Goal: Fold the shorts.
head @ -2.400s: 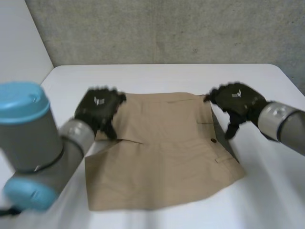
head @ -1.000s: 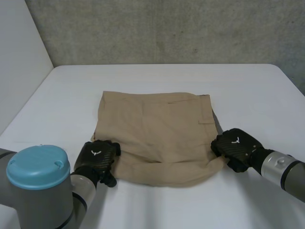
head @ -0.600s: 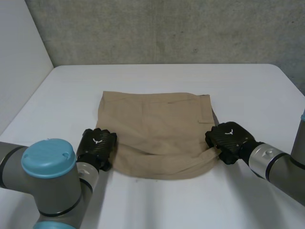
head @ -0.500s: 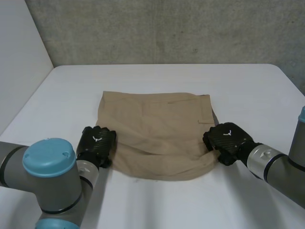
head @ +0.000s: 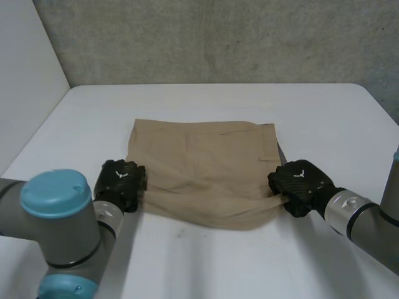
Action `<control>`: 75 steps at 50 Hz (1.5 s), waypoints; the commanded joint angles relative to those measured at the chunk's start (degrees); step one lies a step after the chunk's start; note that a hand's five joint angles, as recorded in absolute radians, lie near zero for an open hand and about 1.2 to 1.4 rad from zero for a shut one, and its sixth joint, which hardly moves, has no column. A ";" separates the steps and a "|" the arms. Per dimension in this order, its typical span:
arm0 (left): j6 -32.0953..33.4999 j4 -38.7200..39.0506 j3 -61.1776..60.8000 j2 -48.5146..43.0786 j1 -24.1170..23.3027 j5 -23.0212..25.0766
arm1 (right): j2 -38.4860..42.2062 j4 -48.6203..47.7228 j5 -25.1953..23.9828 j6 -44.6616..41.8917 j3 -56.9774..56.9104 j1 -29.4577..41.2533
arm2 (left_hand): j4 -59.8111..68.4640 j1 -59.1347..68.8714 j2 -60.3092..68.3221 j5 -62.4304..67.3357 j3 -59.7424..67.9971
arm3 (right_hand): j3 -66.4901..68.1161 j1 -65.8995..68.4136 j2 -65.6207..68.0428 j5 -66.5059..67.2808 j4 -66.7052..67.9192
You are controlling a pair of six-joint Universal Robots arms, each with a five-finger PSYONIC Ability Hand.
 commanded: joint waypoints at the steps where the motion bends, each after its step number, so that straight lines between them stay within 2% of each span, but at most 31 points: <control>1: 0.96 -12.39 0.47 13.40 -0.10 -0.01 | -5.27 1.25 4.52 2.30 -1.16 0.08 | 11.29 15.00 11.75 14.71 12.28 | 12.90 24.30 12.71 13.48 11.73; 5: 0.96 -21.35 2.14 22.71 -0.19 1.13 | -9.23 4.59 5.58 3.01 -1.95 -0.01 | 11.29 15.00 11.75 14.71 12.28 | 12.90 24.30 12.71 13.48 11.73; 10: 0.61 -31.97 6.79 32.81 -0.02 5.77 | -16.07 10.73 5.58 2.83 -3.88 -0.35 | 11.29 15.00 11.75 14.71 12.28 | 12.90 24.30 12.71 13.48 11.73; 18: -0.79 -45.78 14.26 40.82 -0.28 7.46 | -23.29 20.30 4.96 2.22 -8.09 -0.71 | 11.29 15.00 11.75 14.71 12.28 | 12.90 24.30 12.71 13.48 11.73; 24: -5.36 -51.16 17.26 43.73 -0.63 8.60 | -27.43 28.49 4.43 0.99 -11.97 -0.80 | 11.29 15.00 11.75 14.71 12.28 | 12.90 24.30 12.71 13.48 11.73; 33: -6.16 -50.64 12.17 42.78 1.65 12.64 | -25.42 30.79 4.26 -5.86 -10.92 -0.71 | 11.29 15.00 11.75 14.71 12.28 | 12.90 24.30 12.71 13.48 11.73; 37: -5.98 -45.81 9.88 34.71 3.50 12.64 | -15.16 30.79 5.13 -8.85 -11.44 -0.53 | 11.29 15.00 11.75 14.71 12.28 | 12.90 24.30 12.71 13.48 11.73; 44: -5.37 -36.32 14.70 18.18 3.77 12.47 | -4.68 30.09 5.22 -9.74 -16.27 -0.01 | 11.29 15.00 11.75 14.71 12.28 | 12.90 24.30 12.71 13.48 11.73; 48: -3.96 -33.50 22.17 7.37 3.94 11.94 | 2.17 27.45 6.10 -9.12 -21.01 0.08 | 11.29 15.00 11.75 14.71 12.28 | 12.90 24.30 12.71 13.48 11.73; 52: -2.20 -33.23 31.48 -3.62 3.94 11.68 | 7.98 23.85 9.61 -8.59 -26.11 0.26 | 11.29 15.00 11.75 14.71 12.28 | 12.90 24.30 12.71 13.48 11.73; 56: 0.08 -32.88 40.01 -12.85 4.03 10.27 | 14.38 18.59 13.57 -8.59 -31.64 3.41 | 11.29 15.00 11.75 14.71 12.28 | 12.90 24.30 12.71 13.48 11.73; 60: 4.72 -29.65 48.61 -22.06 4.56 7.38 | 19.40 13.22 14.37 -8.85 -34.73 4.91 | 11.29 15.00 11.75 14.71 12.28 | 12.90 24.30 12.71 13.48 11.73; 67: 11.41 -21.22 54.08 -28.50 4.47 6.23 | 25.99 2.77 15.15 -9.03 -37.89 6.05 | 11.29 15.00 11.75 14.71 12.28 | 12.90 24.30 12.71 13.48 11.73; 75: 14.32 -10.66 54.79 -30.88 3.94 6.32 | 30.75 -4.54 18.23 -9.29 -40.97 6.67 | 11.29 15.00 11.75 14.71 12.28 | 12.90 24.30 12.71 13.48 11.73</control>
